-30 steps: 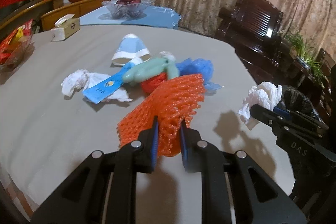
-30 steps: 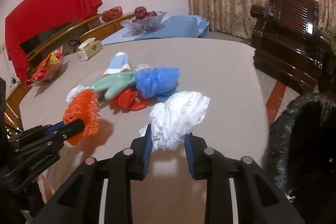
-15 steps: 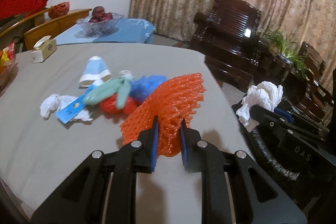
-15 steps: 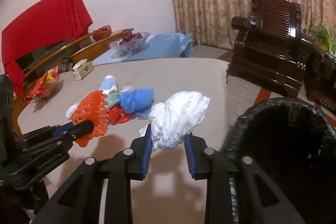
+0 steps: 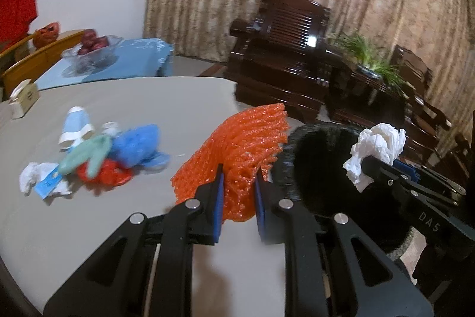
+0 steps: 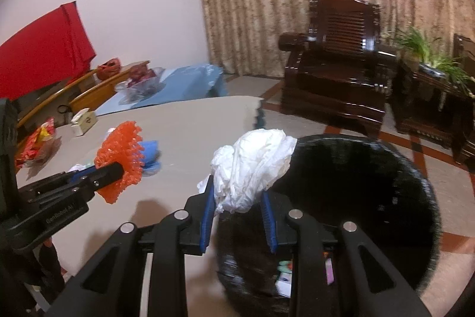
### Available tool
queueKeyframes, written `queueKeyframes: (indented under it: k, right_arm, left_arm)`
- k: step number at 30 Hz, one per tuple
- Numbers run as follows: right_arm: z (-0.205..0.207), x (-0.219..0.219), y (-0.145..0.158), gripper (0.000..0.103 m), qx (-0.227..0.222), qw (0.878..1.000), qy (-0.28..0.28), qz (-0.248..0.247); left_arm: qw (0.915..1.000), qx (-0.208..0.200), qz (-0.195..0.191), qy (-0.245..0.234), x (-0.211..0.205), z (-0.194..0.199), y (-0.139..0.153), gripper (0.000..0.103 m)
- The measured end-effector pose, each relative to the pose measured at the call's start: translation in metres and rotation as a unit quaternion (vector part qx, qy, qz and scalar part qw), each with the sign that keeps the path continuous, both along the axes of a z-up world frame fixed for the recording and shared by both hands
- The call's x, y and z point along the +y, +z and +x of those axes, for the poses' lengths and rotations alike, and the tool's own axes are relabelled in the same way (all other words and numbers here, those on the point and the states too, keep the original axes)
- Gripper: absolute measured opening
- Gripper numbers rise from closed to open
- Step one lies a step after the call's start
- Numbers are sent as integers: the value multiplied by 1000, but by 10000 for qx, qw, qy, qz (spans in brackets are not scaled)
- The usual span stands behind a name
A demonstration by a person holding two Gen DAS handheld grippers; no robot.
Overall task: Collect trash
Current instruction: 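Grasp the second orange net with the left gripper while the right gripper carries the tissue to the bin, then release the orange net and white tissue into the black bin with both grippers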
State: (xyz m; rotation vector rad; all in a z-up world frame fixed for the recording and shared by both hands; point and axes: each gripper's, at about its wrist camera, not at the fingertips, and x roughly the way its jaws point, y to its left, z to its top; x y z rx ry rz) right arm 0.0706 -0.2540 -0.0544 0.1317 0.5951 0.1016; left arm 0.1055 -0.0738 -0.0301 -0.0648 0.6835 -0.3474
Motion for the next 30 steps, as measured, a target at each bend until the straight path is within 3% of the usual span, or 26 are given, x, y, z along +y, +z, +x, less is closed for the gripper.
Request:
queueKeyframes:
  k: [15, 24, 26, 28, 30]
  right_arm:
    - [-20, -81, -11, 28, 61, 9967, -797, -133]
    - [-21, -116, -27, 31, 211, 9944, -1033, -115]
    - [-21, -122, -31, 35, 261, 9937, -1081, -124]
    - [-21, -127, -34, 37, 290, 9927, -1161, -153]
    - [-23, -130, -37, 49, 318, 9917, -1232, -169]
  left_arm:
    - [9949, 3, 3, -1007, -103, 10, -9, 17]
    - [9924, 85, 95, -1222, -141, 17, -22, 18]
    - [9914, 154, 63, -1299, -148, 21, -26, 22]
    - [9903, 258, 4, -1363, -154, 24, -31, 41]
    - [9897, 310, -68, -1393, -155, 27, -34, 47]
